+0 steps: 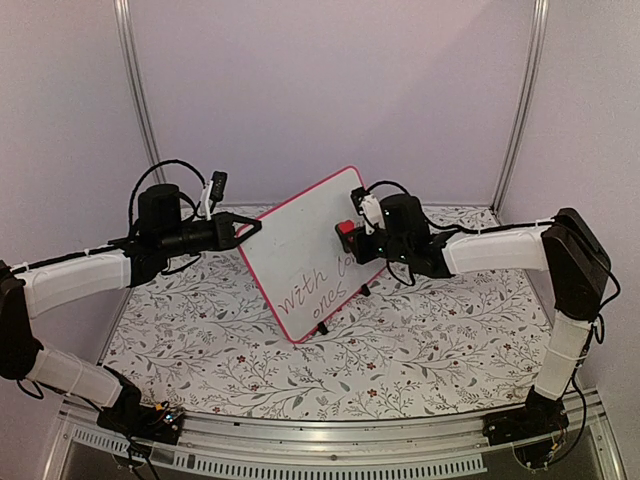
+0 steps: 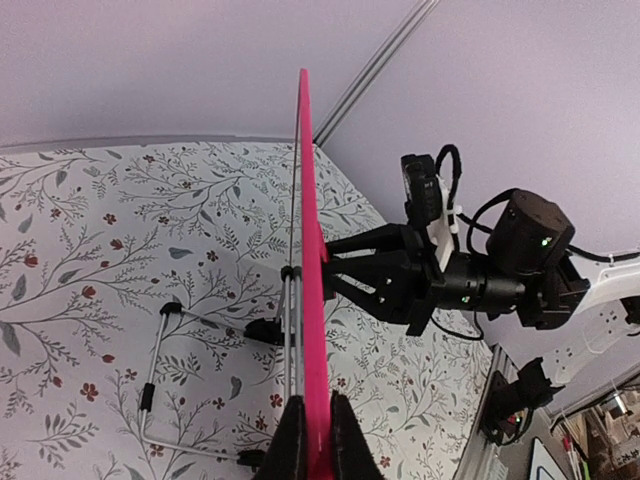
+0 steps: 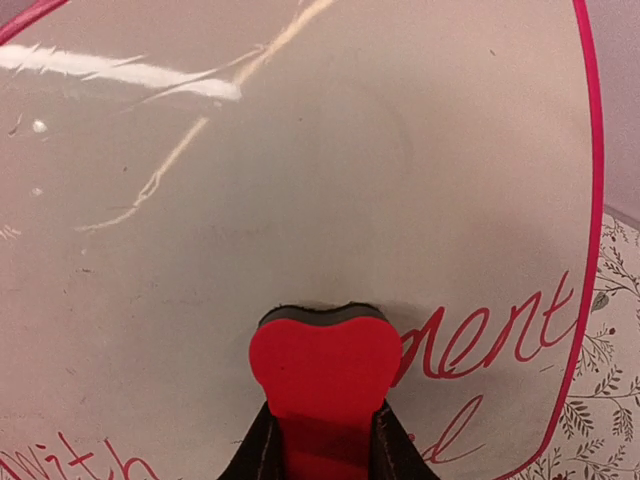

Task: Erase the whiteboard
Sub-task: Erase the whiteboard at the center of the board.

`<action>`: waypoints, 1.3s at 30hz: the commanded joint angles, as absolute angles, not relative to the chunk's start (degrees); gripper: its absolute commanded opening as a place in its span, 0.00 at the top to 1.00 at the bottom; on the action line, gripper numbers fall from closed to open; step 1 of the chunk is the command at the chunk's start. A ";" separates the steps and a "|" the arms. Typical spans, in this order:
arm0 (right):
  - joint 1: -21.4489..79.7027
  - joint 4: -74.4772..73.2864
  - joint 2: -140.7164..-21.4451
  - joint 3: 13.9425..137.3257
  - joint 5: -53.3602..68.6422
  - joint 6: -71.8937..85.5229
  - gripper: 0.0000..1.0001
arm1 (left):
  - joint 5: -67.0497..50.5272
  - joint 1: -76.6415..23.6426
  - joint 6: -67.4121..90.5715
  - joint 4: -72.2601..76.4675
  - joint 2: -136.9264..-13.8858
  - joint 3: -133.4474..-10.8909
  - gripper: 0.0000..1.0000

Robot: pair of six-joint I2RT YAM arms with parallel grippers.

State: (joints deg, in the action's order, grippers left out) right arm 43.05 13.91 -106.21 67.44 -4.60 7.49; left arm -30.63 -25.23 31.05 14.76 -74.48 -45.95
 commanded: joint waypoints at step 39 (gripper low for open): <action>41.22 17.46 -105.03 59.50 -4.07 8.97 0.77 | -37.53 -26.46 32.08 17.10 -72.98 -45.92 1.00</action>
